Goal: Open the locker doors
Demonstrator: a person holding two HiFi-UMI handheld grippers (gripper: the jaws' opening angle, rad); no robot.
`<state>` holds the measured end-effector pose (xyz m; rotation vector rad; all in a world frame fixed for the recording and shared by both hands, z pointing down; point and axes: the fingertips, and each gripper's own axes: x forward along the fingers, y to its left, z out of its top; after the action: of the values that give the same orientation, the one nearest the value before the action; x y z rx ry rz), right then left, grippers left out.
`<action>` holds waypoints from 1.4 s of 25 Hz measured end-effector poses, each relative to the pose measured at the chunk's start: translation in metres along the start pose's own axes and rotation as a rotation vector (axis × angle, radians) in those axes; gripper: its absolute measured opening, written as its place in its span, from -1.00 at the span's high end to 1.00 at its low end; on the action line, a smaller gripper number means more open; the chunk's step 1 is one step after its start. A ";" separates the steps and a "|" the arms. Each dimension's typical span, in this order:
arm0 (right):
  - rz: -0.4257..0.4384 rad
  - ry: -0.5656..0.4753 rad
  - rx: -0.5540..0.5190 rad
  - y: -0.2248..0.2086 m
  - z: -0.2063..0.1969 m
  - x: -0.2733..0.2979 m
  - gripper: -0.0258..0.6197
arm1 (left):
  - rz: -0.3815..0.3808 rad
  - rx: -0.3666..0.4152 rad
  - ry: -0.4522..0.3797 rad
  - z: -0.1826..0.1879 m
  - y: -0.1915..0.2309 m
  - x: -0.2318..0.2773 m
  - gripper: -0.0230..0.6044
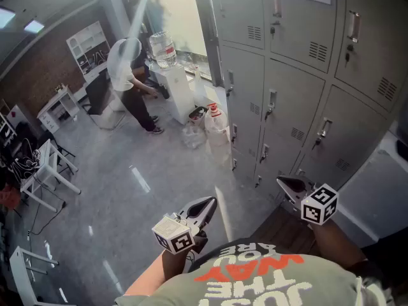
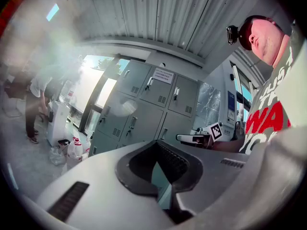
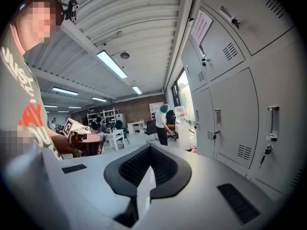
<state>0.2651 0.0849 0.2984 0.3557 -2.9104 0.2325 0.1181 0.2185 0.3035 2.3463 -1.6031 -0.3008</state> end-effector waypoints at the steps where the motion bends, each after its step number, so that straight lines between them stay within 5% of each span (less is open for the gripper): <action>1: -0.001 0.000 -0.003 0.001 0.000 0.001 0.82 | -0.006 0.000 -0.001 0.001 -0.001 -0.001 0.90; 29: -0.043 -0.038 -0.011 -0.006 0.018 0.042 0.82 | -0.036 0.021 0.035 0.012 0.029 -0.006 0.90; 35: -0.022 -0.026 -0.034 -0.035 0.019 0.066 0.82 | -0.018 0.038 0.039 0.020 0.062 0.028 0.90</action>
<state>0.2083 0.0332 0.2993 0.3875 -2.9304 0.1761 0.0678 0.1690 0.3061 2.3812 -1.5842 -0.2282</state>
